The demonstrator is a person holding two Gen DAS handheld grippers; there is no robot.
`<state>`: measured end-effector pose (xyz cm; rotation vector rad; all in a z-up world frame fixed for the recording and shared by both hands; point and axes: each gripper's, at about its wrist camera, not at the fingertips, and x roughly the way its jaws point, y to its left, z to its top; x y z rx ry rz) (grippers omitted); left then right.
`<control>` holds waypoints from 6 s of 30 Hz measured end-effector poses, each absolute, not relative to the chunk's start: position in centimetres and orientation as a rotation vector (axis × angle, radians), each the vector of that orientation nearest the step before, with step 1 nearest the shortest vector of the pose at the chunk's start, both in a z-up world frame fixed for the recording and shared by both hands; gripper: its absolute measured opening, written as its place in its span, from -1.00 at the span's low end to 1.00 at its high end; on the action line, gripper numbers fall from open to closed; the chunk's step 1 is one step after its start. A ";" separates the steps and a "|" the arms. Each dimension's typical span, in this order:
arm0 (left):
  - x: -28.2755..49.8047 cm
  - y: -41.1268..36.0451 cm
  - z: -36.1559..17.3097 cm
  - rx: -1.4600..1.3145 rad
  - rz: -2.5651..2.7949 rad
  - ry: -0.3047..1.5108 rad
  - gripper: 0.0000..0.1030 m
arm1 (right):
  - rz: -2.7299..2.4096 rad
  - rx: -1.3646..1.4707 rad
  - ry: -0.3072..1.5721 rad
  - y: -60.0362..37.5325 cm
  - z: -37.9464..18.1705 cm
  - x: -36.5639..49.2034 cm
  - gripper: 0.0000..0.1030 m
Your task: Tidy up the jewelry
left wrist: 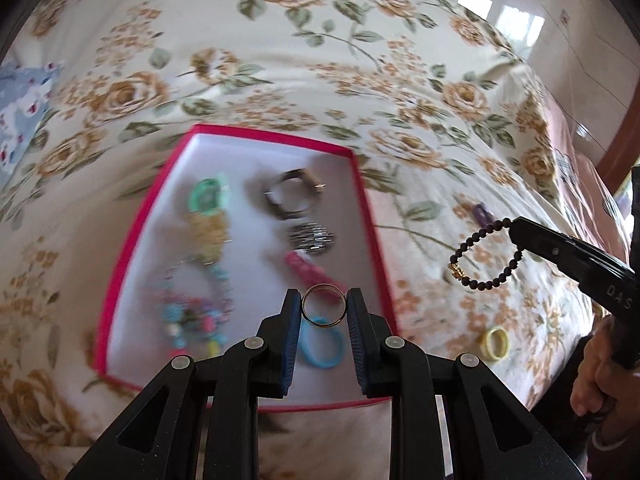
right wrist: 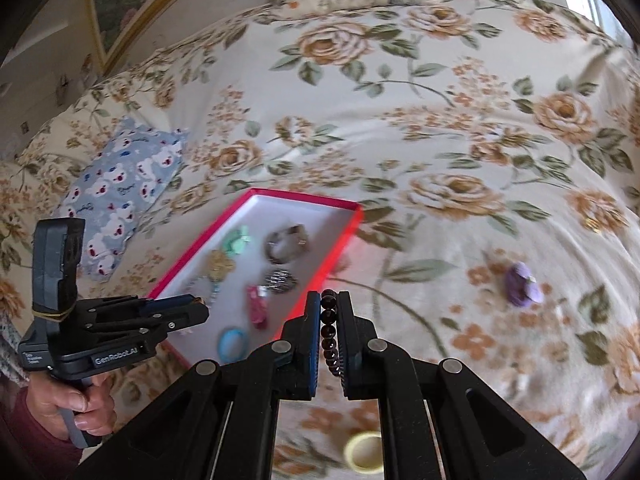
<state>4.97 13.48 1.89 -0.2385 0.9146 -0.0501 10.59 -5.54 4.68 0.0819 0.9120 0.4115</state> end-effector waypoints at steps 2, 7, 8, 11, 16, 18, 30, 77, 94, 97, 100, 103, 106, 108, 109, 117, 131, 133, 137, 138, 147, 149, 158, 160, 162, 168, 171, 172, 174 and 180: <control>4.6 14.2 1.8 -0.247 -0.031 0.913 -0.57 | 0.439 0.075 0.914 -4.2 4.7 10.6 -0.86; 3.4 16.1 1.6 -0.271 0.013 0.914 -0.57 | 0.510 0.064 0.926 -1.3 4.5 10.6 -0.86; 3.3 16.3 1.6 -0.274 0.020 0.914 -0.57 | 0.521 0.064 0.931 -0.8 4.4 10.6 -0.86; 2.9 17.2 1.4 -0.287 0.043 0.914 -0.57 | 0.562 0.070 0.950 0.8 3.9 10.5 -0.86; 2.3 18.3 1.0 -0.297 0.068 0.928 -0.57 | 0.625 0.068 0.977 3.5 3.1 10.2 -0.86; 2.4 18.6 0.7 -0.300 0.076 0.937 -0.57 | 0.647 0.064 0.987 4.5 2.7 10.1 -0.86; 4.2 19.3 -1.1 -0.287 0.099 0.984 -0.57 | 0.614 0.058 1.084 4.5 -1.5 11.0 -0.86; 4.9 19.4 -2.4 -0.292 0.113 1.010 -0.41 | 0.589 0.048 1.155 3.7 -3.7 11.7 -0.54; 2.1 19.0 0.2 -0.305 0.143 0.958 0.27 | 0.567 0.072 1.067 2.4 -1.3 10.6 -0.07; 0.7 19.2 0.7 -0.348 0.181 0.929 0.52 | 0.547 0.106 1.034 1.5 -0.9 10.1 0.03; -0.8 19.4 0.9 -0.412 0.199 0.895 0.58 | 0.540 0.172 1.001 0.5 -0.7 9.7 0.32; -2.4 19.7 1.0 -0.474 0.204 0.872 0.60 | 0.550 0.221 0.978 -0.2 -0.5 9.2 0.41; -3.7 19.9 1.1 -0.498 0.211 0.861 0.63 | 0.561 0.256 0.954 -0.6 -0.1 8.7 0.51; -4.3 19.9 1.1 -0.506 0.218 0.860 0.65 | 0.568 0.277 0.940 -0.8 0.0 8.3 0.57; -4.6 20.0 1.1 -0.512 0.223 0.862 0.69 | 0.572 0.284 0.938 -0.8 0.0 8.1 0.61; -6.3 19.6 0.9 -0.548 0.231 0.874 0.87 | 0.590 0.244 0.910 -0.6 0.3 5.9 0.65; -8.4 17.1 7.1 -0.371 0.200 0.780 0.93 | 0.591 0.015 0.820 -0.3 5.8 5.0 0.89; -8.3 16.9 8.7 -0.346 0.189 0.775 0.99 | 0.577 -0.048 0.793 0.2 7.7 5.3 0.99; -8.4 16.7 9.6 -0.306 0.224 0.762 0.99 | 0.575 -0.093 0.761 0.5 9.9 5.8 1.00; -8.4 16.7 9.3 -0.303 0.243 0.759 0.99 | 0.571 -0.083 0.757 0.4 9.7 5.9 1.00; -6.8 13.8 4.3 -0.201 0.380 0.821 0.99 | 0.500 -0.054 0.785 0.3 4.1 5.1 1.00; -6.1 13.1 4.0 -0.172 0.396 0.841 0.99 | 0.493 -0.074 0.810 0.6 3.2 5.1 1.00; -6.2 12.4 4.9 -0.143 0.434 0.821 0.99 | 0.487 -0.076 0.804 0.6 3.3 4.7 1.00; -6.5 12.0 4.9 -0.118 0.435 0.816 0.99 | 0.484 -0.080 0.800 0.7 3.3 4.7 1.00; -6.9 11.6 4.9 -0.100 0.435 0.813 0.99 | 0.482 -0.084 0.806 0.8 3.1 4.7 1.00; -7.1 10.5 4.7 -0.046 0.449 0.825 0.99 | 0.469 -0.097 0.837 1.1 2.1 4.7 1.00; -7.1 10.3 4.8 -0.036 0.456 0.823 0.99 | 0.468 -0.098 0.835 1.1 2.1 4.6 1.00; -7.1 10.4 4.8 -0.034 0.458 0.825 0.99 | 0.467 -0.101 0.832 1.2 2.1 4.6 1.00; -7.1 10.3 4.9 -0.033 0.462 0.819 0.99 | 0.459 -0.112 0.820 1.3 2.2 4.4 1.00; -7.3 10.5 4.7 -0.038 0.462 0.804 0.99 | 0.450 -0.137 0.809 1.6 2.1 4.3 1.00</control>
